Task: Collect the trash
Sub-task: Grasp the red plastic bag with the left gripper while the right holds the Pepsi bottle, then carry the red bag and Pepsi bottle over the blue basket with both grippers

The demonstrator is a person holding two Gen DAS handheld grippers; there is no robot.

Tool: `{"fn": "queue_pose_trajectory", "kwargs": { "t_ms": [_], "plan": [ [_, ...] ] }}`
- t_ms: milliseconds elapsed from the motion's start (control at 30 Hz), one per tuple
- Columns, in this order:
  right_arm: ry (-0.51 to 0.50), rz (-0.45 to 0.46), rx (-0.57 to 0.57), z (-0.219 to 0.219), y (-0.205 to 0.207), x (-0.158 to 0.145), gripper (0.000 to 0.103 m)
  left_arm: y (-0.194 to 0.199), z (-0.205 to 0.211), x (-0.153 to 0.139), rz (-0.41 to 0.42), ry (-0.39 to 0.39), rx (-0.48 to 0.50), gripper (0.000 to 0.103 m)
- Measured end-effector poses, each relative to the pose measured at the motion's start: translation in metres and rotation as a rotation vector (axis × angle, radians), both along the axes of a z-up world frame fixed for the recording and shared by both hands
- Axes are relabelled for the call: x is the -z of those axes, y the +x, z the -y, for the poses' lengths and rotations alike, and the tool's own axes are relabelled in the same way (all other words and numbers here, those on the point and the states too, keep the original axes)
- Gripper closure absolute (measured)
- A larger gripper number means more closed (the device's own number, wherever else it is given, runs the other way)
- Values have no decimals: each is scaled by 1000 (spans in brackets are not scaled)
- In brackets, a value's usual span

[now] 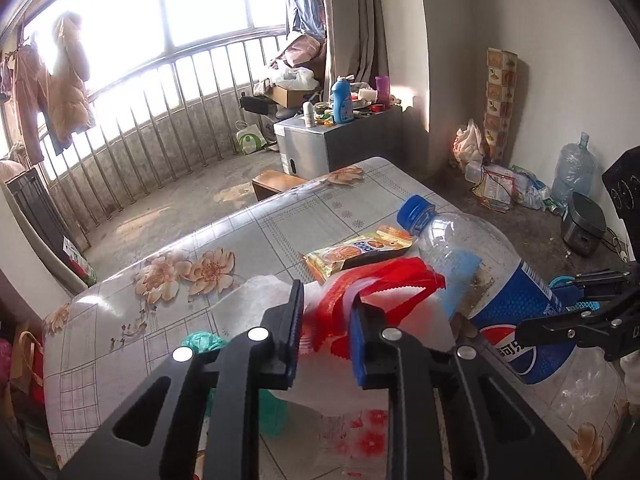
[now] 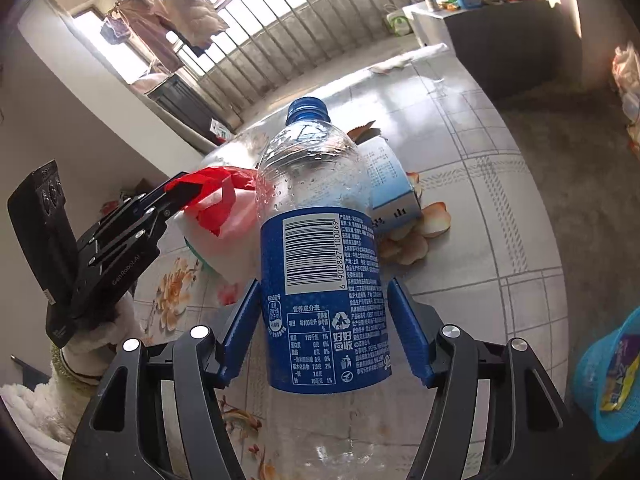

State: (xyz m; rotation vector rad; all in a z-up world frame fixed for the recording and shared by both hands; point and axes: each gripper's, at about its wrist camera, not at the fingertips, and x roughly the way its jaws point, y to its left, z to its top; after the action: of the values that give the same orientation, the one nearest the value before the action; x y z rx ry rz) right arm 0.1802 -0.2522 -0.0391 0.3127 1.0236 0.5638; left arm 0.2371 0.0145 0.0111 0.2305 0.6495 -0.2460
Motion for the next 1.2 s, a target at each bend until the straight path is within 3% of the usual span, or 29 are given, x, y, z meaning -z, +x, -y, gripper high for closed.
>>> {"fn": "queue_pose_trajectory", "kwargs": {
  "t_ms": [400, 700, 1000, 1200],
  "plan": [
    [65, 13, 57, 12, -12, -4, 47, -28, -7, -38, 78, -87, 13, 92],
    [199, 65, 149, 48, -46, -28, 48, -60, 8, -74, 105, -167, 86, 94],
    [276, 134, 255, 101, -94, -51, 48, -88, 62, -97, 112, -206, 227, 97],
    [312, 167, 378, 156, -134, -59, 47, -100, 119, -101, 79, -234, 358, 98]
  ]
}}
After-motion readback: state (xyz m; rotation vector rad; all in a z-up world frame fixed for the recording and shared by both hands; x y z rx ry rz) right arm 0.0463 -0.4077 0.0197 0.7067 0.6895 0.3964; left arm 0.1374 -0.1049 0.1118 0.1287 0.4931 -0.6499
